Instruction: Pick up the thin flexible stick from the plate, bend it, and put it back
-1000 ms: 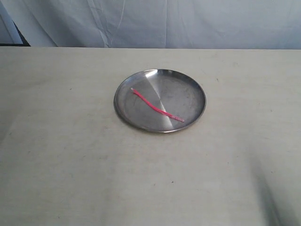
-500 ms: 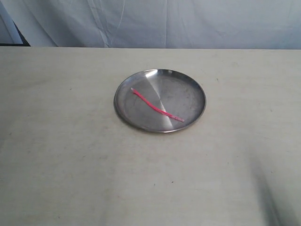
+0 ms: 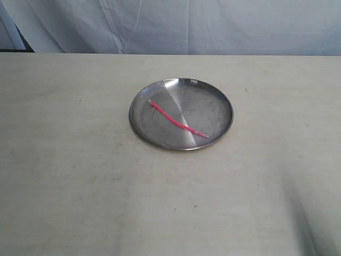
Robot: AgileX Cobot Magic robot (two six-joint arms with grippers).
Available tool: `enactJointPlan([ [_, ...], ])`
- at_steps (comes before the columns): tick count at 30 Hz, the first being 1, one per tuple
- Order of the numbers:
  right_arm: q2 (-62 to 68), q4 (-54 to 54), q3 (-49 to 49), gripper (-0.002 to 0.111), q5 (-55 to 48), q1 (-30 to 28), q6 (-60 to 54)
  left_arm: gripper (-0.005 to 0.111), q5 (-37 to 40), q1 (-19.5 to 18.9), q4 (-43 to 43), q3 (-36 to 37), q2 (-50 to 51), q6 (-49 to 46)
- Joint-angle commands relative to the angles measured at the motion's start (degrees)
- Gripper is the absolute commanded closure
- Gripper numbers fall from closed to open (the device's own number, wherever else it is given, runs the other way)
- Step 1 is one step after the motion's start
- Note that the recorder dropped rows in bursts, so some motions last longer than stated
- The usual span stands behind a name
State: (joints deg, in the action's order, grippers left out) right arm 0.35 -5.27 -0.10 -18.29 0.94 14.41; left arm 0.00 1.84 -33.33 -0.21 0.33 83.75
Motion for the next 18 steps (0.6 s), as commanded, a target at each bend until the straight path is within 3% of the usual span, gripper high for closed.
enactJointPlan([
  [1,-0.4,-0.2,0.1,0.108,0.4,-0.3,0.1,0.106,-1.1,0.0,1.6,0.2,-0.3,0.1],
  [8,-0.4,-0.2,0.1,0.108,0.4,-0.3,0.1,0.106,-1.3,0.0,10.6,0.2,-0.3,-0.4],
  [10,-0.4,-0.2,0.1,0.108,0.4,-0.3,0.1,0.106,0.0,0.0,11.4,0.2,-0.3,-5.9],
  [15,-0.4,-0.2,0.1,0.108,0.4,-0.3,0.1,0.106,5.7,0.0,30.1,0.2,-0.3,-43.8],
  [18,-0.4,-0.2,0.1,0.108,0.4,-0.3,0.1,0.106,9.4,0.0,34.9,0.2,-0.3,-63.9],
])
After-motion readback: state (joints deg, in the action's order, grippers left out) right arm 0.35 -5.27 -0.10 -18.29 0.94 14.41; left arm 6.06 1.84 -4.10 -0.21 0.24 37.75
